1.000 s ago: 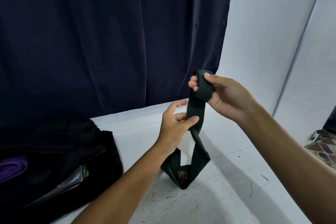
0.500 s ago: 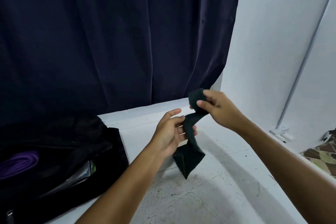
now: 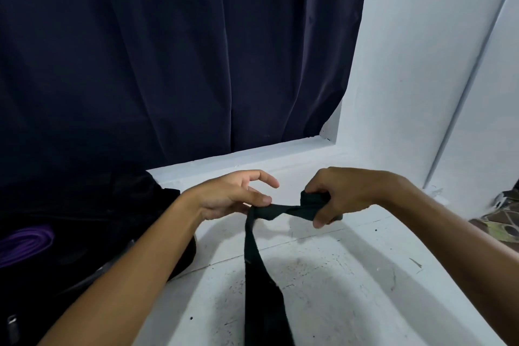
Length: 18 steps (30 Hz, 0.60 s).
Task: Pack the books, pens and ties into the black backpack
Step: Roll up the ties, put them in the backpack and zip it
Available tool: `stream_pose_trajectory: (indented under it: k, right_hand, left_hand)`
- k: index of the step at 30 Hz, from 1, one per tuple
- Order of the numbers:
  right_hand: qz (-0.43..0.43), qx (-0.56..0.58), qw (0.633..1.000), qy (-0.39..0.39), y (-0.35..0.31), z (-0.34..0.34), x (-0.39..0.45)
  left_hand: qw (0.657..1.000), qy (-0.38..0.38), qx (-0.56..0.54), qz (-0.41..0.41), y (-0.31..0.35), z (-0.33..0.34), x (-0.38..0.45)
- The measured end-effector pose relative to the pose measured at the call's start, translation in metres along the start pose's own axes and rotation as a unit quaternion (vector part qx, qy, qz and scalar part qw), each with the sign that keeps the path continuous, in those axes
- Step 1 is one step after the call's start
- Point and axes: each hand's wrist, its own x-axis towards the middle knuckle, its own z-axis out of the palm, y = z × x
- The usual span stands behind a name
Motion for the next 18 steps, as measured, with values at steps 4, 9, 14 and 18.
stream_pose_trajectory:
  k: [4,9,14,18]
  right_hand:
    - [0.004,0.121,0.99,-0.073,-0.002,-0.002,-0.006]
    - [-0.01,0.283,0.951,-0.124,-0.004,-0.009,-0.014]
    - [0.036,0.415,0.909,0.009,-0.004,-0.01,-0.013]
    - [0.037,0.461,0.885,0.054,-0.006,-0.008,-0.009]
  left_hand:
    - [0.998,0.027,-0.034,-0.037,-0.003,-0.003,0.0]
    - [0.991,0.116,-0.008,-0.058,-0.004,-0.012,0.008]
    - [0.956,0.256,-0.036,0.135,-0.002,0.004,0.014]
    - [0.961,0.167,-0.048,0.215,-0.007,0.035,0.014]
